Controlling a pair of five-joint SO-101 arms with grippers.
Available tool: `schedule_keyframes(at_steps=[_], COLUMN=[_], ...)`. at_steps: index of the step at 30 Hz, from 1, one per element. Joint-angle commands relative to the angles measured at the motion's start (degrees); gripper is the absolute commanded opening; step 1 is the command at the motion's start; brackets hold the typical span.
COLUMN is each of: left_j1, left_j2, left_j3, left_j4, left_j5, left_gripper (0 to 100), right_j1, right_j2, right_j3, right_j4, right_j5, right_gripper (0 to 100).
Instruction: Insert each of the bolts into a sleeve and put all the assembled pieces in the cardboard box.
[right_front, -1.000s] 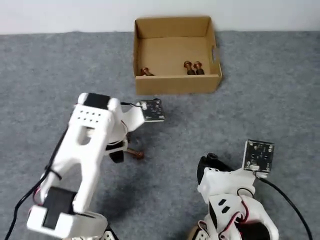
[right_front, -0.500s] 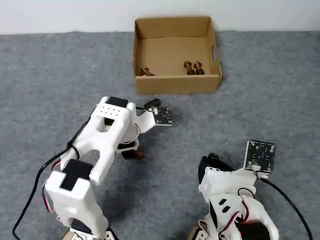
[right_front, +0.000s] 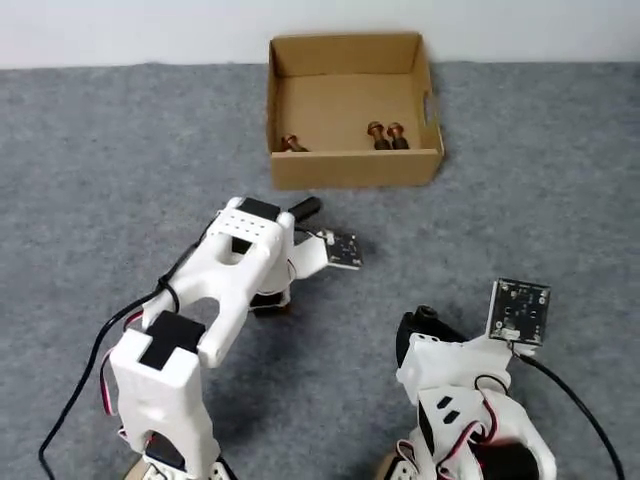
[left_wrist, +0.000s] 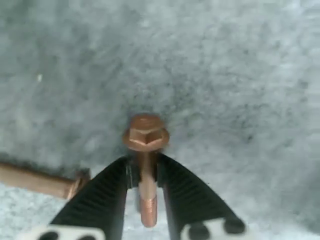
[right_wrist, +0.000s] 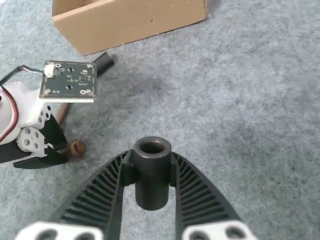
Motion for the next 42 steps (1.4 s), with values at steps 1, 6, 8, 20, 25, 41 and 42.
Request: schedule_keyframes(at_steps=[1,6,8,20,25,41,42], left_j1=[2.64,2.29,2.64,2.64,2.46,2.64,2.2], left_j2=[-2.81,-14.95,-21.89,-59.52,-69.01,-127.3,-127.3], left_j3=[-0.75,-0.31,1.1,17.98,26.15,61.85,62.2], left_j4=[5.01,6.95,8.35,9.14,3.52,-21.19,-21.19], left_j5=[-0.09,8.0,9.85,30.95,31.47,54.42,54.95], left_gripper=[0,0,0,0,0,0,0], right_j1=[0.57,0.22,0.22,-0.04,-2.77,-16.31,-17.27], right_j2=[0.04,0.04,0.04,0.04,-0.04,0.04,0.04], right_j3=[-0.35,-0.35,-0.44,-0.97,-0.97,-0.7,-0.62], right_j4=[-1.36,-1.27,-1.27,-2.24,-2.77,-2.77,-2.95], right_j5=[-0.53,-0.53,-0.44,7.21,14.77,15.65,15.65], right_gripper=[0.8,0.8,0.8,0.8,0.8,0.8,0.8])
